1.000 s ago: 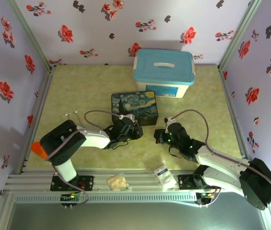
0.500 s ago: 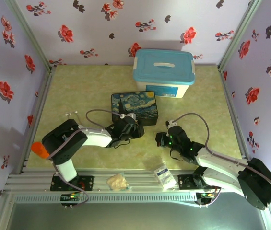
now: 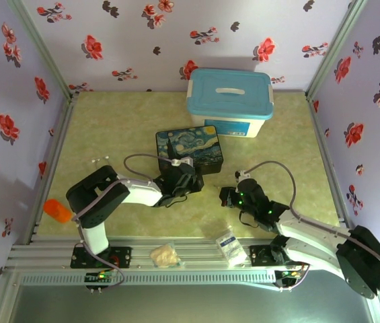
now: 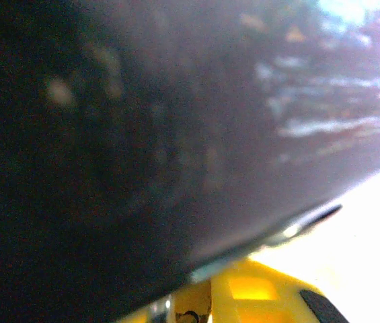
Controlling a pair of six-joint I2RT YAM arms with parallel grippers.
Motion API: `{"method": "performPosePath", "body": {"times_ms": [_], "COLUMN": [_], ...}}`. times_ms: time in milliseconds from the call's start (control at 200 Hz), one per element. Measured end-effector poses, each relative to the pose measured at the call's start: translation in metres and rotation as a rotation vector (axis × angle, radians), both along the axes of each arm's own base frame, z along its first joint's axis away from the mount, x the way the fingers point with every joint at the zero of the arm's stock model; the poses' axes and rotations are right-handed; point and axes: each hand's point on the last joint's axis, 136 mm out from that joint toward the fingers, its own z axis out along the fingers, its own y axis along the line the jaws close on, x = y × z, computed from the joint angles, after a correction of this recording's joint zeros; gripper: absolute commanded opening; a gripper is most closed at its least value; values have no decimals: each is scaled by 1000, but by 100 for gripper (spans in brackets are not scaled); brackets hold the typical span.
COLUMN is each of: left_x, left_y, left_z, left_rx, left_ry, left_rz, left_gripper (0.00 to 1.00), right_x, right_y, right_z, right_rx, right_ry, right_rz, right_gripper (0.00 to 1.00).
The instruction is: Unlock the padlock with the key
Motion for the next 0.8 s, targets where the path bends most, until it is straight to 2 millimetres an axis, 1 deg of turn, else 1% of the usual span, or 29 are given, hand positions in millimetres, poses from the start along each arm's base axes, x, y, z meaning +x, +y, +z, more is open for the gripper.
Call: {"method": "performPosePath", "body": {"times_ms": [90, 160, 220, 330, 435, 575, 800], "left_x": [-1, -5, -8, -12, -14, -13, -9], "left_y": [1, 4, 6, 6, 7, 8, 9], "left_z": [1, 2, 4, 9, 12, 17, 32], "left_rx": [-17, -43, -72, -139, -183, -226, -342], "left_ry": [-10, -15, -21, -33, -42, -47, -67], "left_rz": [-2, -3, -7, -11, -11, -8, 16], "left_gripper": [5, 5, 4, 3, 3, 2, 0], "right_x": [-1, -1, -2, -5, -9, -11, 1], "right_y": [1, 6, 10, 12, 19, 28, 34], "right_z": [-2, -6, -15, -36, -45, -41, -28], "right_rx": [3, 18, 41, 68, 91, 137, 214], "right_ry": [9, 31, 68, 158, 208, 229, 231], "right_rz": [3, 24, 40, 53, 88, 120, 121], "right_gripper": [0, 0, 0, 0, 0, 0, 0]}}
